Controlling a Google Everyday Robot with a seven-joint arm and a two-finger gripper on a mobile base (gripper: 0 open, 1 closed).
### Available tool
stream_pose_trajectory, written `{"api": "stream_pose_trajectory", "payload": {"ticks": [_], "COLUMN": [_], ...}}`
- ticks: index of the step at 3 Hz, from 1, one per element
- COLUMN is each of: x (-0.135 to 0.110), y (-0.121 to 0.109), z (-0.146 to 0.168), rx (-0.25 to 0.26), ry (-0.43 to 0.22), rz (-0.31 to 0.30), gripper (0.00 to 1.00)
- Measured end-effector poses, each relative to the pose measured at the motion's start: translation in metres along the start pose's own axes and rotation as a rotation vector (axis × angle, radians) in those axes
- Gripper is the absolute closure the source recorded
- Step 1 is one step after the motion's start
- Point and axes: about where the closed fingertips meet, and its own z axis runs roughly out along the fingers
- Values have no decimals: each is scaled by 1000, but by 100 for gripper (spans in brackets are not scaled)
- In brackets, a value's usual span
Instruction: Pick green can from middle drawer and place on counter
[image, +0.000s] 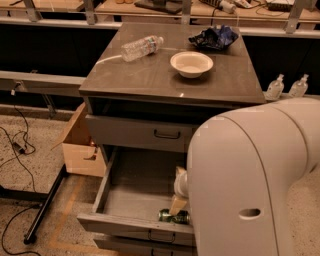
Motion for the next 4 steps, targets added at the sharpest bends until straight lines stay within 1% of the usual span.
{"api": "stream_pose_trajectory", "payload": {"ticks": [1, 2, 3, 4], "x": [6, 12, 22, 22], "y": [-24, -35, -20, -20], "z": [-9, -7, 16, 17], "rx": [39, 50, 13, 12], "ry": [28, 54, 83, 83], "rz": [0, 8, 20, 20], "gripper": [0, 0, 0, 0]}}
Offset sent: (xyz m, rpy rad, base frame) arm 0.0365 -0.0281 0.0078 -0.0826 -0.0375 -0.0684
